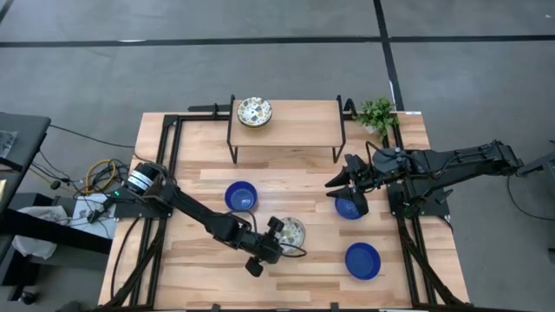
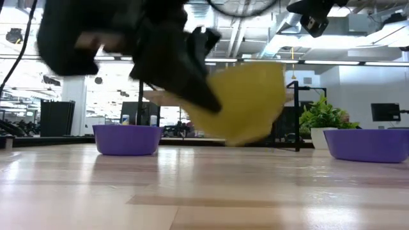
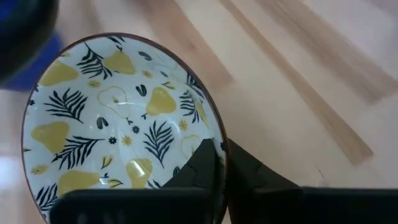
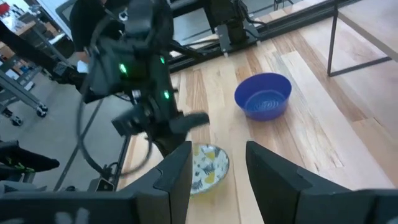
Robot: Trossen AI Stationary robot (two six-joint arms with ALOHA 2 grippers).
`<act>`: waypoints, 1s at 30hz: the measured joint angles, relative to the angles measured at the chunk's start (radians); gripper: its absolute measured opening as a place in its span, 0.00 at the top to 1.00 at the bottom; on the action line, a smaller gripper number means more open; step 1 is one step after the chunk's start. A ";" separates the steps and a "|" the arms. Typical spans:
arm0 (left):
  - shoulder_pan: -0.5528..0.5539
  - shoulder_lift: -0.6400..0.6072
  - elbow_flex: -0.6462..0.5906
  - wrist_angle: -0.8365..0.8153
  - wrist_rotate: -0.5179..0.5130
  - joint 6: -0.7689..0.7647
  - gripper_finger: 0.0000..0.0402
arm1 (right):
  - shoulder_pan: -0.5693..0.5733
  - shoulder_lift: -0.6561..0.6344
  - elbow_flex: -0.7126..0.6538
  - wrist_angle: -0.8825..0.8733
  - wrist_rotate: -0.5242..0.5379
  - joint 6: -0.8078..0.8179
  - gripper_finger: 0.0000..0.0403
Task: Pick & Place Mini bowls
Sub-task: Stack the yellow bowl on the yellow bowl on the shelf
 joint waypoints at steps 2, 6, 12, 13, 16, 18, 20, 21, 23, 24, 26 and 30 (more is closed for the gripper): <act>0.000 -0.029 0.001 0.001 -0.035 0.000 0.97 | 0.000 0.000 0.000 -0.002 0.000 0.000 0.66; 0.000 -0.101 0.001 -0.014 -0.141 0.000 0.97 | 0.000 0.000 0.000 -0.004 0.001 0.000 0.65; 0.000 -0.232 0.003 -0.017 -0.387 0.000 0.97 | -0.003 0.000 0.000 -0.007 0.002 0.000 0.66; 0.000 -0.251 0.003 -0.015 -0.422 0.000 0.97 | -0.006 0.000 0.000 -0.007 0.001 0.000 0.66; 0.000 -0.310 0.003 -0.017 -0.527 0.007 0.97 | -0.018 0.000 0.000 -0.008 0.002 0.000 0.66; 0.000 -0.344 0.003 -0.018 -0.584 0.048 0.97 | -0.031 0.000 0.000 -0.013 0.002 0.000 0.66; 0.001 -0.371 0.003 -0.019 -0.646 0.109 0.97 | -0.048 0.001 0.000 -0.014 0.002 0.000 0.66; 0.004 -0.385 0.003 -0.019 -0.675 0.142 0.97 | -0.056 0.001 0.000 -0.015 0.002 0.000 0.66; 0.016 -0.413 0.003 -0.019 -0.719 0.210 0.97 | -0.073 0.001 0.000 -0.015 0.002 0.000 0.66; 0.024 -0.428 0.003 -0.019 -0.729 0.245 0.97 | -0.081 0.001 0.000 -0.016 0.001 0.000 0.66; 0.052 -0.454 0.003 -0.018 -0.736 0.308 0.97 | -0.097 0.001 0.000 -0.018 0.001 0.000 0.66; 0.120 -0.504 0.003 -0.019 -0.737 0.443 0.97 | -0.122 0.001 0.000 -0.019 0.001 0.000 0.66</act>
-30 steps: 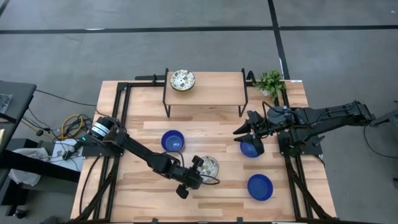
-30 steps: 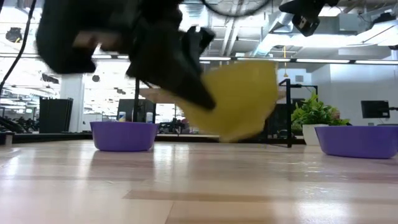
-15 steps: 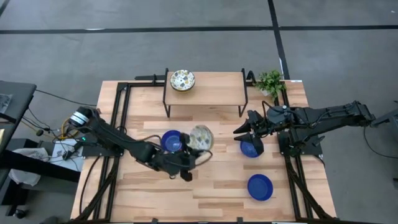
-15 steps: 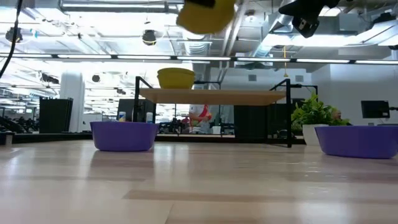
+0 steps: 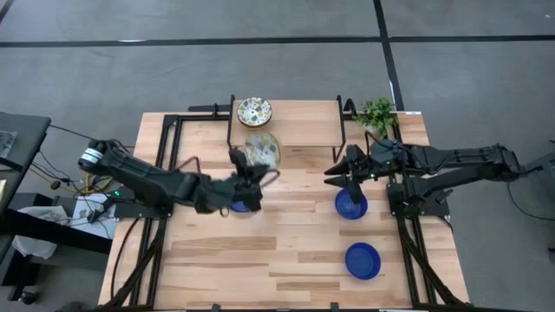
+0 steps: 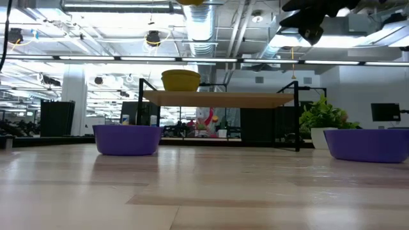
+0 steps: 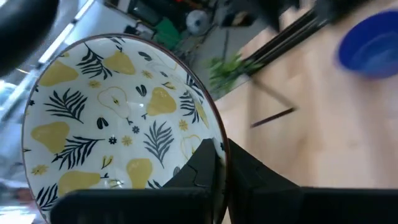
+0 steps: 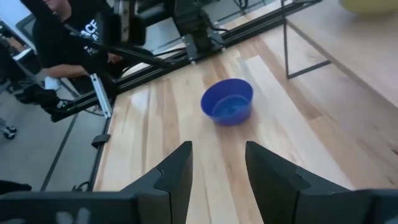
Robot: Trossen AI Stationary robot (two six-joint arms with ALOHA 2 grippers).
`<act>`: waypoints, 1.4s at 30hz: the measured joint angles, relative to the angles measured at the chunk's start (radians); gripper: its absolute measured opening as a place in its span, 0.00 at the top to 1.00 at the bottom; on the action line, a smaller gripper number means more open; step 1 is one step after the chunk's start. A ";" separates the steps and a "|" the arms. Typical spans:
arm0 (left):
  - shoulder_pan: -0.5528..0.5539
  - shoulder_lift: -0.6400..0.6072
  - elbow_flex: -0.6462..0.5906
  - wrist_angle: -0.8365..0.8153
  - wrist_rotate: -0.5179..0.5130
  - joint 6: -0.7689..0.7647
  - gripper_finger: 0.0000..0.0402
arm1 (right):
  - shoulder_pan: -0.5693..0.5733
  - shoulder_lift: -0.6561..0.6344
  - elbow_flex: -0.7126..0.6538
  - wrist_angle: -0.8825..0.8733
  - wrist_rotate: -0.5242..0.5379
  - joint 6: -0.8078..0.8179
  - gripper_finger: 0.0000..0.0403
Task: Pick & Place Mini bowls
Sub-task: Stack the yellow bowl on the yellow bowl on the shelf
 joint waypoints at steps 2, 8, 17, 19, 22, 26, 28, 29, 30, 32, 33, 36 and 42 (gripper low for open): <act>0.040 -0.024 0.000 0.001 0.000 0.079 0.97 | -0.008 0.000 0.000 0.000 0.000 0.000 0.66; 0.170 -0.080 0.000 -0.001 -0.001 0.296 0.97 | -0.015 0.000 0.000 0.000 0.000 0.000 0.65; 0.323 -0.102 0.000 -0.007 0.005 0.520 0.97 | -0.015 0.000 0.000 0.000 -0.001 0.000 0.65; 0.344 -0.097 0.000 -0.006 0.016 0.552 0.97 | -0.015 0.000 0.000 0.000 -0.001 0.000 0.65; 0.373 -0.096 0.000 -0.009 0.045 0.579 0.97 | -0.015 0.000 0.000 0.000 -0.001 0.000 0.65; 0.417 -0.096 0.000 -0.016 0.073 0.583 0.97 | -0.015 0.000 0.000 0.000 -0.001 0.000 0.66; 0.441 -0.096 0.001 -0.014 0.072 0.596 0.97 | -0.015 0.000 0.000 0.000 -0.001 0.000 0.66; 0.452 -0.096 0.004 -0.017 0.072 0.604 0.97 | -0.015 0.000 0.000 0.000 -0.001 0.000 0.66; 0.462 -0.096 0.010 -0.030 0.073 0.605 0.97 | -0.015 0.000 0.000 0.000 -0.001 0.000 0.66; 0.483 -0.096 0.028 -0.071 0.090 0.590 0.97 | -0.015 0.000 0.000 0.000 -0.001 0.000 0.66; 0.494 -0.096 0.039 -0.093 0.108 0.572 0.97 | -0.015 0.000 0.000 0.000 -0.001 0.000 0.66; 0.534 -0.096 0.081 -0.171 0.167 0.512 0.97 | -0.015 0.000 0.000 0.000 0.000 0.000 0.65; 0.615 -0.057 0.200 -0.331 0.260 0.428 0.97 | -0.015 0.000 0.000 -0.001 0.000 0.000 0.66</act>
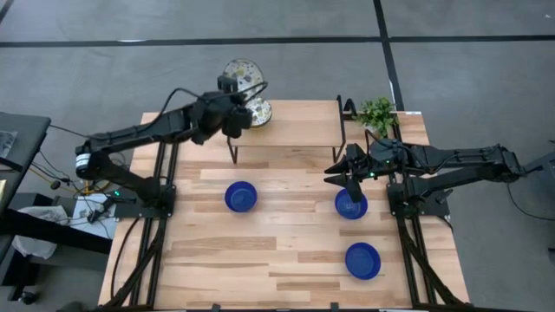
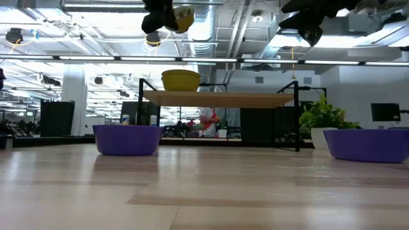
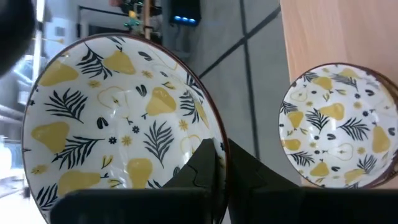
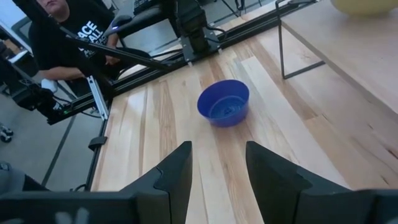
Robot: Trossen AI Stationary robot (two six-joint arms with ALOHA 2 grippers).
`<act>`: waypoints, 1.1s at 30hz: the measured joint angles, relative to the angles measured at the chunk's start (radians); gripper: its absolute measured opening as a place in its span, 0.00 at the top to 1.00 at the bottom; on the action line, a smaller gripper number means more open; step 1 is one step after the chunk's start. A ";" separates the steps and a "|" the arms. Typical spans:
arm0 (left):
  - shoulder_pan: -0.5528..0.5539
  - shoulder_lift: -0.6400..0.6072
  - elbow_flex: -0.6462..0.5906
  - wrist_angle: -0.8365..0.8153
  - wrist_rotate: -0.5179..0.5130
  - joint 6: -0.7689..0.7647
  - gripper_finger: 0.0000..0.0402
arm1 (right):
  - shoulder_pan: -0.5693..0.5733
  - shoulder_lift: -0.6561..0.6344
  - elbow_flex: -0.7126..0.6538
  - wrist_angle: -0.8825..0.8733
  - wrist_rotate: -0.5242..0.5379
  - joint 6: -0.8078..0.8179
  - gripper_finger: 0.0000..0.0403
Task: Pick & Place Mini bowls
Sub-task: Stack the yellow bowl on the yellow bowl on the shelf
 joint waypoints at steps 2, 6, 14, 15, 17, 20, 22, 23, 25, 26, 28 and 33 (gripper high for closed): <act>0.029 0.027 0.055 -0.063 0.041 -0.032 0.97 | 0.000 0.000 0.000 -0.002 0.000 0.000 0.66; 0.089 0.097 0.166 -0.196 0.152 -0.116 0.97 | 0.000 0.000 0.000 -0.004 0.000 0.000 0.65; 0.198 0.230 0.338 -0.429 0.342 -0.217 0.97 | 0.000 0.000 0.000 -0.007 0.000 0.000 0.66; 0.208 0.244 0.347 -0.450 0.357 -0.219 0.97 | 0.000 0.000 0.000 -0.007 0.000 0.000 0.66; 0.223 0.267 0.358 -0.487 0.387 -0.223 0.97 | 0.000 0.000 0.000 -0.007 0.000 0.000 0.66; 0.236 0.299 0.363 -0.520 0.452 -0.255 0.97 | 0.000 0.000 0.000 -0.007 0.000 0.000 0.65; 0.242 0.315 0.363 -0.546 0.485 -0.271 0.97 | 0.000 0.001 0.000 -0.008 0.000 0.000 0.66; 0.244 0.324 0.363 -0.547 0.500 -0.281 0.97 | 0.000 0.001 0.000 -0.008 0.000 0.000 0.66; 0.245 0.339 0.364 -0.542 0.531 -0.301 0.97 | 0.000 0.004 0.000 -0.007 0.000 -0.006 0.66; 0.246 0.344 0.364 -0.544 0.542 -0.310 0.97 | 0.000 0.006 0.000 -0.008 0.000 -0.008 0.66; 0.243 0.351 0.364 -0.547 0.545 -0.322 0.97 | 0.000 0.008 0.000 -0.010 0.000 -0.008 0.66; 0.241 0.350 0.364 -0.570 0.552 -0.351 0.97 | 0.000 0.020 0.001 -0.010 0.000 -0.009 0.66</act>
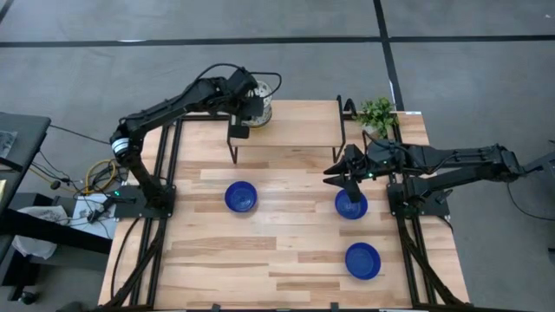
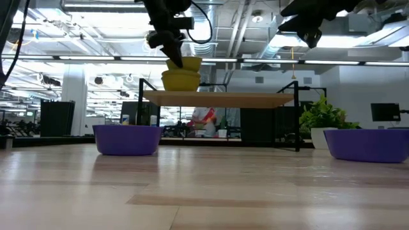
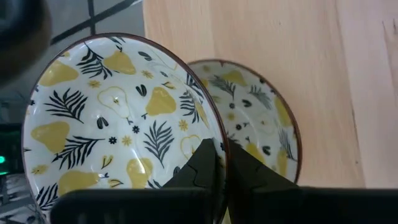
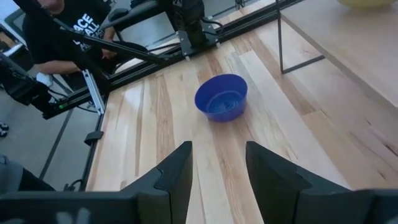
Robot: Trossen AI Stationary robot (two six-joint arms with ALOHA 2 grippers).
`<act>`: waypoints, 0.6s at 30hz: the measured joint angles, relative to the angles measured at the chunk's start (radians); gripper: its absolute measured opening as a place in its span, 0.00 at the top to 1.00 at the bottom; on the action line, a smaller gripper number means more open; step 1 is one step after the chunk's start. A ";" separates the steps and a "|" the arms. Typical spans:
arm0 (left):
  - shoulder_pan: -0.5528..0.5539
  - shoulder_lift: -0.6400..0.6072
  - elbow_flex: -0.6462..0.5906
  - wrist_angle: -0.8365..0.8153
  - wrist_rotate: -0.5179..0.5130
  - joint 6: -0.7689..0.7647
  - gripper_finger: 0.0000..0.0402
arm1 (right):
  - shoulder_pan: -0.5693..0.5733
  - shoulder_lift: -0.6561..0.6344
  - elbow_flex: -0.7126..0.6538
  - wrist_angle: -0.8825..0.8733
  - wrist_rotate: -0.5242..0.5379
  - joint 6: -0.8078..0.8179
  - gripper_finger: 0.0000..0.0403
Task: Pick & Place Mini bowls
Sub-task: Stack the yellow bowl on the yellow bowl on the shelf
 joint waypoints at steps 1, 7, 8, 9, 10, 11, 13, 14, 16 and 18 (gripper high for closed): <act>0.000 -0.001 0.000 -0.011 0.003 -0.009 0.97 | 0.000 0.002 0.000 0.000 0.000 0.000 0.66; -0.001 -0.003 0.000 -0.048 0.037 -0.052 0.97 | 0.000 0.002 0.000 -0.005 0.000 -0.002 0.66; -0.005 -0.003 0.000 -0.047 0.038 -0.056 0.97 | 0.000 0.002 0.000 -0.005 0.000 -0.002 0.66; -0.008 -0.003 0.000 -0.048 0.037 -0.067 0.97 | 0.000 0.002 0.000 -0.005 0.000 -0.002 0.66; -0.011 -0.003 0.000 -0.048 0.038 -0.076 0.97 | 0.000 0.002 0.000 -0.005 0.000 -0.002 0.65; -0.014 -0.003 0.000 -0.048 0.039 -0.078 0.97 | 0.000 0.002 0.000 -0.005 0.000 -0.002 0.66; -0.027 -0.003 0.000 -0.049 0.039 -0.081 0.97 | 0.000 0.002 0.000 -0.005 0.000 -0.002 0.66; -0.033 -0.003 0.000 -0.052 0.039 -0.081 0.97 | 0.000 0.002 0.000 -0.005 0.000 -0.002 0.66; -0.047 -0.003 0.000 -0.064 0.043 -0.081 0.97 | 0.000 0.002 0.000 -0.005 0.000 -0.002 0.66; -0.055 -0.003 0.000 -0.075 0.043 -0.085 0.97 | 0.000 0.002 0.000 -0.005 0.000 -0.002 0.67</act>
